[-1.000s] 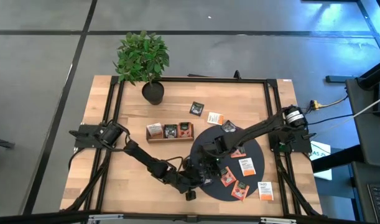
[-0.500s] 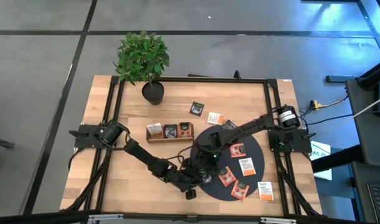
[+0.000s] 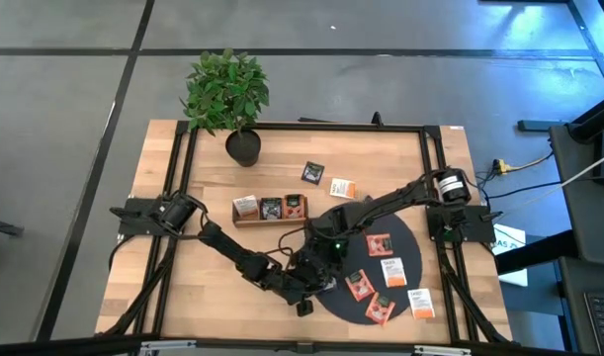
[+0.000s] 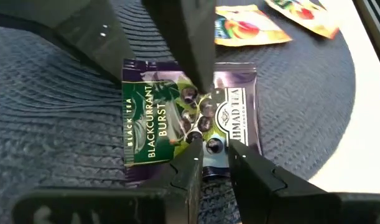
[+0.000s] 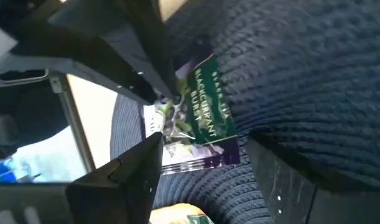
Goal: Pick & Place Tea
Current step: Put the bottom purple tea bag into the middle section of the wooden organizer
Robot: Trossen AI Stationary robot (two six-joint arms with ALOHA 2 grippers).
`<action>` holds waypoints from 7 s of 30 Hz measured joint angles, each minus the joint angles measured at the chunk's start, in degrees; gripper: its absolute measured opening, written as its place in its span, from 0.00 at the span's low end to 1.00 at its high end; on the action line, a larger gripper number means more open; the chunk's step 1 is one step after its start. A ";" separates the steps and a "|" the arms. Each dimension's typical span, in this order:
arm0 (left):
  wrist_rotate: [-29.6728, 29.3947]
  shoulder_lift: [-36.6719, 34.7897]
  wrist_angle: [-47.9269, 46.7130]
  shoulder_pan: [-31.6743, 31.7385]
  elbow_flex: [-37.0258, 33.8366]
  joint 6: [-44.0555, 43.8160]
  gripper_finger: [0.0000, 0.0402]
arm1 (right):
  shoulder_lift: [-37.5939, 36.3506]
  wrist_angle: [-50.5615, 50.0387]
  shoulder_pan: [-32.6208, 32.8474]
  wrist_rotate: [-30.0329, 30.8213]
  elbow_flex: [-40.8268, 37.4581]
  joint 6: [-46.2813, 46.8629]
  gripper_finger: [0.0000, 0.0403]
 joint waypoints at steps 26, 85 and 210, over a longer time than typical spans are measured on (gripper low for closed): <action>0.13 0.09 0.12 0.02 -0.09 -1.51 0.18 | -0.17 1.01 -0.69 0.09 -0.25 0.87 0.27; -0.45 -51.22 -2.65 -0.59 -21.00 8.04 0.18 | -21.43 25.19 -4.67 22.98 2.66 -19.00 0.01; 11.43 -51.10 -41.86 13.90 -3.87 3.04 0.48 | -21.54 16.53 -6.57 19.40 2.62 -21.05 0.01</action>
